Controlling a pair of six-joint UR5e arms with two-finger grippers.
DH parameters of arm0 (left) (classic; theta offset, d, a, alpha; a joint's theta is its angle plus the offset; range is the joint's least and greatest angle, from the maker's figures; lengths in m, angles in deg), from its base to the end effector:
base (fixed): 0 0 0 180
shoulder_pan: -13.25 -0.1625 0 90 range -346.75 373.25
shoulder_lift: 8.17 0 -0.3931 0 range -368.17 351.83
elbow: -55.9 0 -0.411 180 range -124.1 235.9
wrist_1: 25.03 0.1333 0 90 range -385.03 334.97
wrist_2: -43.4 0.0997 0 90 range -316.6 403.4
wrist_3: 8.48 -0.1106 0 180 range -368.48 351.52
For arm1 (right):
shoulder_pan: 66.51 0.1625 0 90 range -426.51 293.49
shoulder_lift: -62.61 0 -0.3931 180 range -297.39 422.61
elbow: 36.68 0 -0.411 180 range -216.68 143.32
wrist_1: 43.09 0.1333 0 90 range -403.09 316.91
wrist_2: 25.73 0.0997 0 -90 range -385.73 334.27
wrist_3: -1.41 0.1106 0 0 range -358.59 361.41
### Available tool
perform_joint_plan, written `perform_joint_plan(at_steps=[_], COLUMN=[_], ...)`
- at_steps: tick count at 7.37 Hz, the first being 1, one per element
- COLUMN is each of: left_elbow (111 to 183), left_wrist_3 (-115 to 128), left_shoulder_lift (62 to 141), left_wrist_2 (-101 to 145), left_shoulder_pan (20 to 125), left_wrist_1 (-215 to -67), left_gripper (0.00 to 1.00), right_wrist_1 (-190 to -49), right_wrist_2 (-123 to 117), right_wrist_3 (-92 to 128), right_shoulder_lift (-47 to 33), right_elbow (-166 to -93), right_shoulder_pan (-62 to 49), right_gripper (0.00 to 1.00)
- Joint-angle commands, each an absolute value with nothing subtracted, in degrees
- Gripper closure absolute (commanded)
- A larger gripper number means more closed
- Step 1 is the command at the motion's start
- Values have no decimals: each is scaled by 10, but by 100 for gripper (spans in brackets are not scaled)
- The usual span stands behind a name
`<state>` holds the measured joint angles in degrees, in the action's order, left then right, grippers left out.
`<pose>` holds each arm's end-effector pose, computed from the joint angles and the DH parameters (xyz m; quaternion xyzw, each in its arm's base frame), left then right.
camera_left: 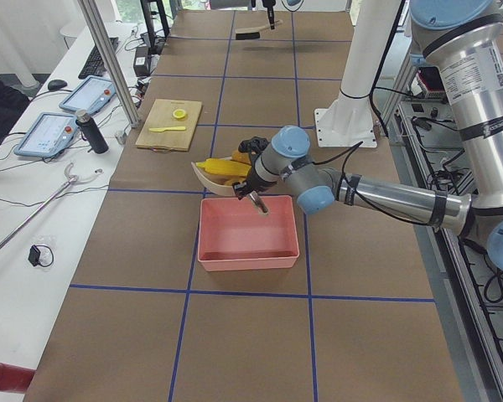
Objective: Sweep and dump trash into bin
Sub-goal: 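Tip the dustpan over the pink bin with the left gripper to dump items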
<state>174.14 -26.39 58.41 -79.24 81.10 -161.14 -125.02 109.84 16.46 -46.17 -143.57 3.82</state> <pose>0.0782 -0.3875 0.4700 0.4030 0.2688 0.4103 0.7727 -0.0807 -0.3871 0.6145 -0.0680 -0.3839 -0.0580 0.9190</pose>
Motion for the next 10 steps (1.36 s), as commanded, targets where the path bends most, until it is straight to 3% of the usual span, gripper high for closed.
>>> perform_joint_plan(at_steps=[1,6,10], left_elbow=[1686,1694,1694], left_wrist_3=[-437,-780,-853], left_shoulder_lift=[560,563,578], left_wrist_2=[-789,-667,-622], left_shoulder_pan=[877,909,913], left_wrist_1=[-1632,-1659,-1692], left_gripper=[100,100,100], right_wrist_1=[-1192,-1176,-1176], right_wrist_2=[1108,1115,1116], right_wrist_3=[163,171,171], right_shoulder_lift=[-473,-470,-466], right_elbow=[-1387,-1362,-1356], right_shoulder_pan=[42,41,40], right_gripper=[100,100,100])
